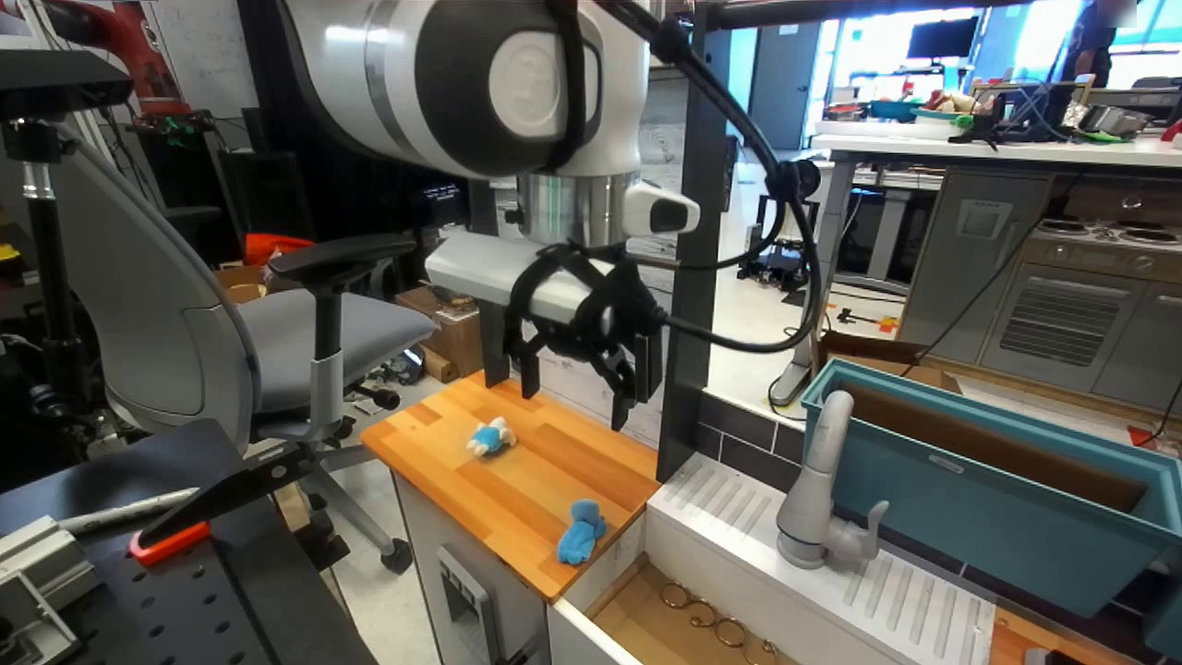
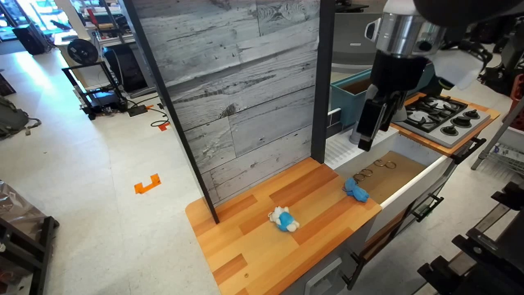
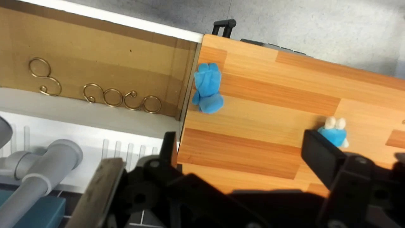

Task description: Bring the toy on the right closer to the one on the left

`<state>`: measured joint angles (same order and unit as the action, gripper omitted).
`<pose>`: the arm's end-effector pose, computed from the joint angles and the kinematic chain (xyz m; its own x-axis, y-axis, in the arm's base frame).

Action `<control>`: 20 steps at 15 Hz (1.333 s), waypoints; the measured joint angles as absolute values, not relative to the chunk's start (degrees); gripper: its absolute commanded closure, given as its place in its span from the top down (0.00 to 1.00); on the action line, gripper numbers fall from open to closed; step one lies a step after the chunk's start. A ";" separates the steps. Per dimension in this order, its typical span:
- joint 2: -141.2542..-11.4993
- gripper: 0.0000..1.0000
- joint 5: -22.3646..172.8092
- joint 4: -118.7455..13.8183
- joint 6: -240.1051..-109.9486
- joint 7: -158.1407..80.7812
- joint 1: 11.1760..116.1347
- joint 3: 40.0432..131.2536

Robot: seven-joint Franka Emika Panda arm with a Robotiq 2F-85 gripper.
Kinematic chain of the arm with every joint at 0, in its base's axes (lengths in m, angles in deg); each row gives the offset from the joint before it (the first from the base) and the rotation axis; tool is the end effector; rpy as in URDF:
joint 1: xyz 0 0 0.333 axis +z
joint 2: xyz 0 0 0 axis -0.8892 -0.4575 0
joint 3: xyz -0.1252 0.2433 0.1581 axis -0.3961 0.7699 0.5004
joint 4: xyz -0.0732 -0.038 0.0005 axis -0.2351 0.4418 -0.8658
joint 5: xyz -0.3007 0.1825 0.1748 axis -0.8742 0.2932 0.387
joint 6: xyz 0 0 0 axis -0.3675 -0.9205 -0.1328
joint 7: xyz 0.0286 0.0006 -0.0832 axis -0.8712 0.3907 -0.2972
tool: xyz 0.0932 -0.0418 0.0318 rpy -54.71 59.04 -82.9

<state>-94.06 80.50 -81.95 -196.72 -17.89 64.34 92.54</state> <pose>0.5633 0.0438 0.1247 0.9508 0.3094 0.0155 0.3098 -0.9498 -0.0427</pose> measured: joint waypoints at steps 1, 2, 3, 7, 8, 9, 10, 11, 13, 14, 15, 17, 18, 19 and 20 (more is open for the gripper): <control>-95.54 1.00 80.50 -81.21 -196.71 -18.24 64.22 92.60; -96.87 1.00 80.48 -80.49 -196.71 -18.61 64.17 92.60; -98.15 1.00 80.21 -79.70 -196.71 -19.19 64.16 92.52; -103.01 1.00 78.69 -76.18 -196.49 -21.83 64.18 92.07; -104.18 1.00 78.32 -75.22 -196.33 -22.31 64.20 91.95; -105.28 1.00 77.98 -74.28 -196.07 -22.66 64.23 91.81; -106.32 1.00 77.53 -73.35 -195.50 -23.05 64.24 91.67; -107.28 1.00 77.29 -72.45 -194.83 -23.30 64.25 91.53; -109.12 1.00 77.06 -70.69 -193.73 -23.49 64.35 91.14; -110.02 1.00 76.86 -69.71 -192.94 -23.53 64.43 90.89; -110.85 1.00 76.42 -68.78 -192.20 -23.55 64.49 90.71; -112.48 1.00 75.44 -66.74 -190.71 -23.56 64.60 90.58; -113.28 1.00 74.95 -65.72 -189.96 -23.56 64.75 90.55; -114.06 1.00 74.62 -64.66 -189.29 -23.56 64.94 90.54; -114.90 1.00 74.12 -63.55 -188.51 -23.56 65.17 90.53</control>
